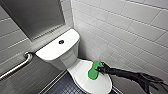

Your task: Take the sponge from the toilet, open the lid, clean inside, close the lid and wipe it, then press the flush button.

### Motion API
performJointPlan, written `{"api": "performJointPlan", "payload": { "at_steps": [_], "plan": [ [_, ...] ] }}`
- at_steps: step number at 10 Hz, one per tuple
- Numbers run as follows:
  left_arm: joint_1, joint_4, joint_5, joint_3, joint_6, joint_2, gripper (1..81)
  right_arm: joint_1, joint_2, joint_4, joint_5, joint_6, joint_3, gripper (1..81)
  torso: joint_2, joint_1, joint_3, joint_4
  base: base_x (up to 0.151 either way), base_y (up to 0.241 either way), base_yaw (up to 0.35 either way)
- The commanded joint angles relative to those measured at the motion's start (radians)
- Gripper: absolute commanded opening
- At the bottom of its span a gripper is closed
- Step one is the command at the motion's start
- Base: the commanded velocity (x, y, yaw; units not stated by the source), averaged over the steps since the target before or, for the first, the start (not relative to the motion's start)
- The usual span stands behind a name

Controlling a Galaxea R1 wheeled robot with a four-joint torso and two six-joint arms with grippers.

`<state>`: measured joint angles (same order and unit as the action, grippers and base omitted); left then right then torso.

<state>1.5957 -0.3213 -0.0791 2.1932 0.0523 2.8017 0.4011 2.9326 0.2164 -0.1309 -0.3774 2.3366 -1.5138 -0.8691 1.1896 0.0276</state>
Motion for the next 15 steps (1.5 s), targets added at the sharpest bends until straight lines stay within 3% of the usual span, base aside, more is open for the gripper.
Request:
{"api": "performJointPlan", "payload": {
  "at_steps": [1,3,6,9,13,15],
  "plan": [
    [0.045,-0.018,0.078,-0.021,-0.006,-0.008,81.1,-0.058,-0.013,0.028,0.011,-0.041,0.021,1.0,0.0,0.0,0.0,0.0,0.0,0.0,0.0],
    [0.045,-0.019,0.078,-0.023,-0.006,-0.008,81.1,-0.001,-0.111,0.028,0.046,-0.075,-0.062,1.0,0.0,0.0,0.0,0.0,0.0,0.0,0.0],
    [0.046,-0.047,0.076,-0.024,-0.006,0.003,81.1,0.051,-0.338,0.026,0.091,-0.11,-0.318,1.0,0.0,0.0,0.0,0.0,0.0,0.0,0.0],
    [0.045,-0.053,0.076,-0.032,-0.006,0.003,81.1,0.133,-0.468,0.026,0.152,-0.11,-0.441,1.0,0.0,0.0,0.0,0.0,0.0,0.0,0.0],
    [0.046,-0.068,0.076,-0.07,-0.006,-0.011,81.1,0.334,-0.616,0.014,0.255,-0.106,-0.593,1.0,0.0,0.0,0.0,0.0,0.0,0.0,0.0],
    [0.045,-0.082,0.075,-0.072,-0.006,-0.007,81.1,0.385,-0.773,0.014,0.298,-0.101,-0.767,1.0,0.0,0.0,0.0,0.0,0.0,0.0,0.0]
  ]
}}
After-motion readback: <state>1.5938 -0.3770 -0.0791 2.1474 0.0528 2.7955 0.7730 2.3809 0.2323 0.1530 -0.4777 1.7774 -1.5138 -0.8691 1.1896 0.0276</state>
